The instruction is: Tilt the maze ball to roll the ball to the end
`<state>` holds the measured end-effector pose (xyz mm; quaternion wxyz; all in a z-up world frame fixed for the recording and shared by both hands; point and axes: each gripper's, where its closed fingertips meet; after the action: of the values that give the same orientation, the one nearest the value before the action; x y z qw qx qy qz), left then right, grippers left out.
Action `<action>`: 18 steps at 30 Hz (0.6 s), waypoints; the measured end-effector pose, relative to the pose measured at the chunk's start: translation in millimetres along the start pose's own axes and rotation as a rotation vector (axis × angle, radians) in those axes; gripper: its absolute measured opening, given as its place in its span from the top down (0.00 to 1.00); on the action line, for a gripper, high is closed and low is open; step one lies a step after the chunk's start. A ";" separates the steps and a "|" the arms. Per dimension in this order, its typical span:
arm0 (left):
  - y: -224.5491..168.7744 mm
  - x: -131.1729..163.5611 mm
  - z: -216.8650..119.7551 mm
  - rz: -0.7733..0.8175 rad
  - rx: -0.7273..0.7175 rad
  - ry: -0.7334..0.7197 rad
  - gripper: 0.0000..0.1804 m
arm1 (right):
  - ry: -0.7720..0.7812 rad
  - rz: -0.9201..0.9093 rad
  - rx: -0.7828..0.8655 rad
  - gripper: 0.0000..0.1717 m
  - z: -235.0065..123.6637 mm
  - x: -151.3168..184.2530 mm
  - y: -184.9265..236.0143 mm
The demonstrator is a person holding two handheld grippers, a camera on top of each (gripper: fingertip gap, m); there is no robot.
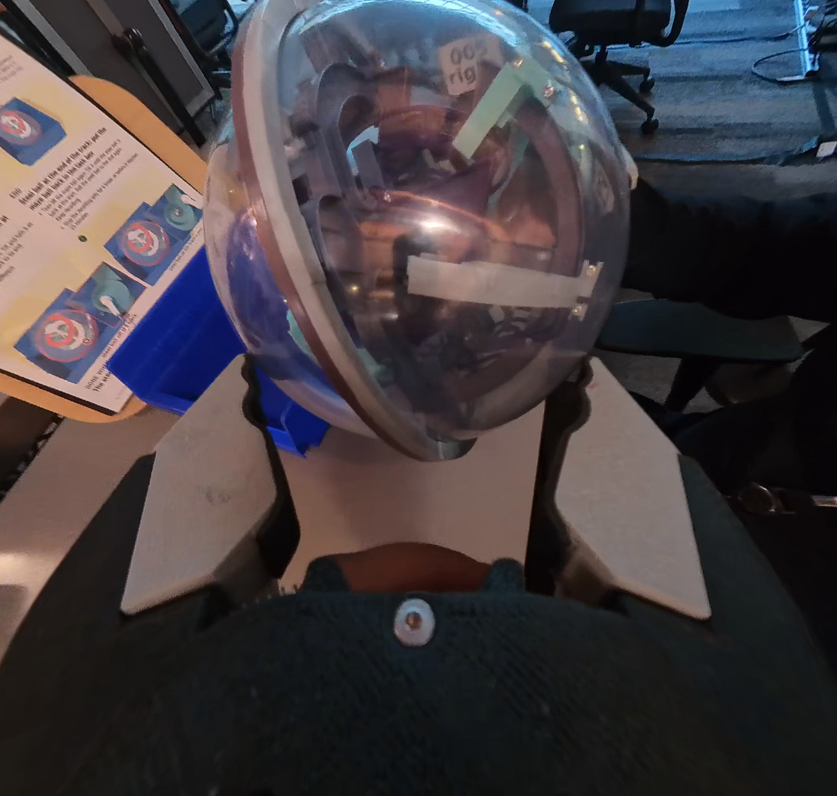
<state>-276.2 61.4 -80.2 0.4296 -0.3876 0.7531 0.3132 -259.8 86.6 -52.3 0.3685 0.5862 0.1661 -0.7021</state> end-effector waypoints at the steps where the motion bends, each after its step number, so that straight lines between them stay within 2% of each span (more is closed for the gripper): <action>1: 0.2 3.5 1.0 -0.016 0.005 -0.002 0.26 | 0.003 0.016 0.002 0.09 0.1 3.6 -1.8; 18: -2.0 72.0 19.1 -0.210 0.072 -0.012 0.26 | 0.028 0.222 0.035 0.09 -2.2 74.4 -26.0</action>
<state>-290.5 53.1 -152.9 0.4782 -0.4467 0.7165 0.2417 -279.9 81.6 -128.4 0.4313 0.6170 0.0931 -0.6517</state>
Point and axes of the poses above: each gripper's, where its closed fingertips meet, z out along the fingers, x out of its underside, y = z × x across the jaws, and after that the axes turned 2 degrees about -y, right-handed
